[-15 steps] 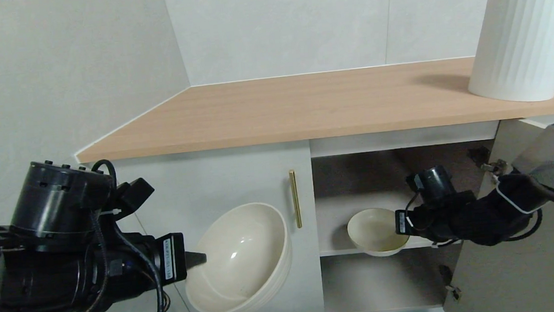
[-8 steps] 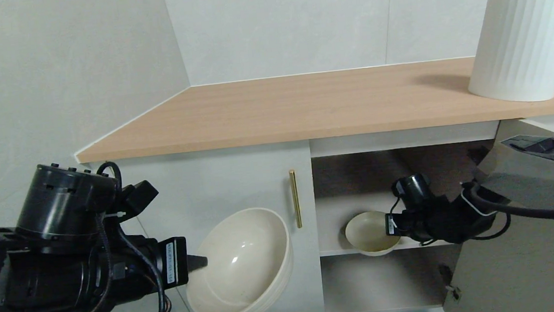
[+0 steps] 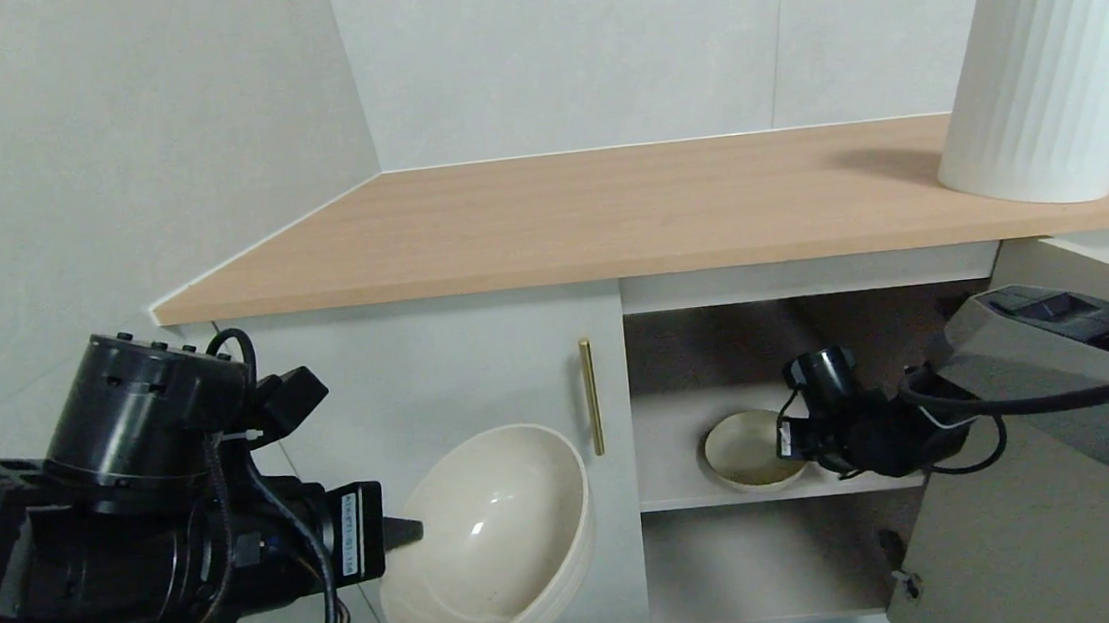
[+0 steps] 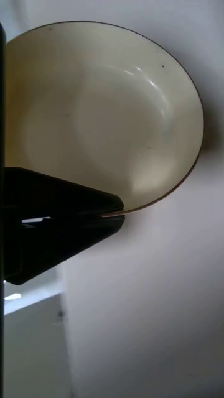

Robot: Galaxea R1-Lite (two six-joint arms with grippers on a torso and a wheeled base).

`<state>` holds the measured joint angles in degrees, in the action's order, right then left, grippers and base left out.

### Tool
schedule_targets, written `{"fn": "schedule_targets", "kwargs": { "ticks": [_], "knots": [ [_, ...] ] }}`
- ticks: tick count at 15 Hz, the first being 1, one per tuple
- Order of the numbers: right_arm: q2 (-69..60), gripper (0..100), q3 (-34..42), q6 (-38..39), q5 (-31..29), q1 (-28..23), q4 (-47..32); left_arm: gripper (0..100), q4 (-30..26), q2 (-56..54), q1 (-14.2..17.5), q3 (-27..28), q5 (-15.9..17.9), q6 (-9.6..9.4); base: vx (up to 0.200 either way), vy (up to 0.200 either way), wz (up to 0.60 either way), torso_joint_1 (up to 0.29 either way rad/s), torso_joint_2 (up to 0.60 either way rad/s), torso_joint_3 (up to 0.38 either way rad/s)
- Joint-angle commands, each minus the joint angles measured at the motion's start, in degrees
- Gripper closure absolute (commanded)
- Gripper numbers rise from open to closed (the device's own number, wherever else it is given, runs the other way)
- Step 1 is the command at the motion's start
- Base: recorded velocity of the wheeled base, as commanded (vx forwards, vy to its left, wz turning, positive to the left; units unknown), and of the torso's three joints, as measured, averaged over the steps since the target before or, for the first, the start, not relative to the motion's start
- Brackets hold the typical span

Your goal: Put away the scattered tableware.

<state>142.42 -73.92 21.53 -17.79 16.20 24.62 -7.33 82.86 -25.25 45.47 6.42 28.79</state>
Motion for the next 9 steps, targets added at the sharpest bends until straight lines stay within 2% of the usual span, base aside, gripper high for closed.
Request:
{"fn": "schedule_targets", "kwargs": {
  "ticks": [1, 9],
  "knots": [
    [2.3, 100, -1.9, 0.0, -0.5, -0.2, -0.1, 100, -0.1, 0.2, -0.1, 0.0, 0.0, 0.03, 0.000, 0.000, 0.00, 0.000, 0.00, 0.000],
    [4.4, 100, -5.1, 0.3, -3.4, -1.0, -0.1, 100, -0.1, 0.6, -0.1, 0.0, -0.1, 0.03, 0.000, 0.000, 0.00, 0.000, 0.00, 0.000]
  ]
}}
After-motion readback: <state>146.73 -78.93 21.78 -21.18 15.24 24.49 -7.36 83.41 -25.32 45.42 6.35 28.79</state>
